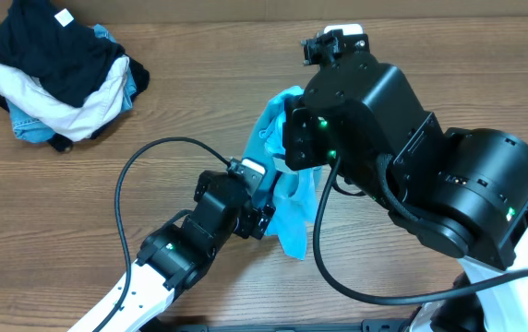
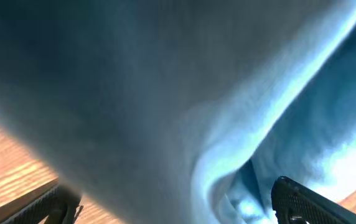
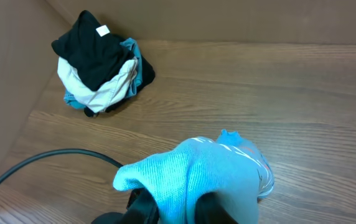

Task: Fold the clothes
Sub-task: 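Lift the T-shirt with the right gripper and grasp it with left, then pull the T-shirt apart between both grippers and lay it down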

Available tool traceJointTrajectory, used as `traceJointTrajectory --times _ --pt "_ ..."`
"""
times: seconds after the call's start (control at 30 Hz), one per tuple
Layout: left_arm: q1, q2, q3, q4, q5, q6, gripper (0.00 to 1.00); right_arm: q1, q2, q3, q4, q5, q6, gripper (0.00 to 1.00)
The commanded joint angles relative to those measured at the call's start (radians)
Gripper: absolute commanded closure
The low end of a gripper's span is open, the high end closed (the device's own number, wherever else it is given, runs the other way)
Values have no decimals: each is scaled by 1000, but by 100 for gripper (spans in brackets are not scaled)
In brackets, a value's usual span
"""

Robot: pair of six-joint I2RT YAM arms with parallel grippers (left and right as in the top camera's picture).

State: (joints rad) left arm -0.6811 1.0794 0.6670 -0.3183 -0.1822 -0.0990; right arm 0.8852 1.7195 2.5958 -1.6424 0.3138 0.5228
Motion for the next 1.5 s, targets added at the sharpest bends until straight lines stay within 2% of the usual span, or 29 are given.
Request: traceJointTrajectory --times 0.0,0.03,0.07,0.1,0.13,0.17,0.37,0.57,0.77,0.87,0.93,1.07,1.17,1.27,1.37,1.47 --pt "-6 4 25 11 -38 -13 0 3 -12 23 2 11 -8 84" --pt "-6 4 25 13 -38 -12 7 3 -12 23 2 11 -8 84" --pt "-6 4 25 16 -35 -12 32 3 -12 23 2 11 -8 84" --pt "-6 4 25 19 -34 -12 68 3 -12 23 2 11 -8 84" --pt "-6 4 25 20 -34 -13 90 3 -12 23 2 11 -8 84" --pt "-6 4 25 21 -27 -13 96 3 -12 23 2 11 -8 84" --pt "-6 -51 34 2 188 -14 96 -29 -12 23 24 124 -7 84" --pt "-6 -228 149 -154 118 18 96 -186 -13 23 38 130 4 85" --pt "-6 -306 407 -434 54 64 96 -201 -34 23 24 131 4 85" --pt "-6 -306 584 -588 -46 70 96 -201 -87 23 21 131 4 85" --pt "-6 -306 674 -666 -63 70 96 -201 -124 23 3 131 4 85" --pt "-6 -306 725 -723 -157 43 96 -201 -177 23 -29 131 5 85" --pt "-6 -298 729 -732 -301 -39 96 -201 -181 23 -28 134 5 85" --pt "-6 -261 729 -732 -486 -134 96 -201 -163 23 -31 231 63 85" --pt "-6 -188 729 -711 -547 -138 96 -202 -125 23 -27 276 80 85" --pt "-5 -33 729 -666 -605 -138 96 -203 -48 23 -30 333 95 85"
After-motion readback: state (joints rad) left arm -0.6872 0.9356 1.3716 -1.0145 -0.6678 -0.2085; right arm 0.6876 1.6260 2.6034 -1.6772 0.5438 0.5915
